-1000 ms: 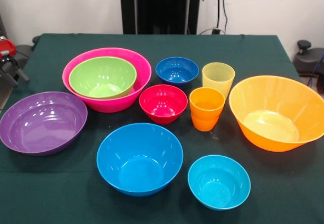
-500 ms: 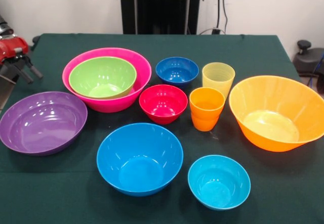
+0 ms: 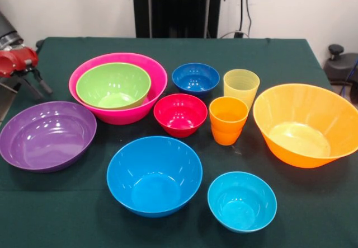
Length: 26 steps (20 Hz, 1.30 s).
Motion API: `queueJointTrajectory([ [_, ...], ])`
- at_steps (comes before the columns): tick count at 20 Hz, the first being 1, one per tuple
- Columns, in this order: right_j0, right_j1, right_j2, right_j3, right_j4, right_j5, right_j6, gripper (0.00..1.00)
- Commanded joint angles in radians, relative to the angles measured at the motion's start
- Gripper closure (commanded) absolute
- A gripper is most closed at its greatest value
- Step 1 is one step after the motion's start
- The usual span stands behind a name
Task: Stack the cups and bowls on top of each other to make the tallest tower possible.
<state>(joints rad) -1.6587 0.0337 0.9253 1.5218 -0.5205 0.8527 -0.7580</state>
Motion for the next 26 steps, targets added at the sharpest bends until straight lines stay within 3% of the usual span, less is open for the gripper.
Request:
queueJointTrajectory([
  [1,0.112,-0.023,-0.093,-0.07,-0.152,-0.105,0.033,0.0],
  [8,0.134,-0.045,-0.1,-0.071,-0.208,-0.129,0.026,0.0],
  [15,0.125,-0.027,-0.086,-0.089,-0.219,-0.137,-0.017,0.0],
  [19,0.137,-0.033,-0.089,-0.124,-0.214,-0.082,-0.05,0.0],
  [26,0.153,-0.068,-0.096,-0.11,-0.223,-0.078,-0.025,0.0],
])
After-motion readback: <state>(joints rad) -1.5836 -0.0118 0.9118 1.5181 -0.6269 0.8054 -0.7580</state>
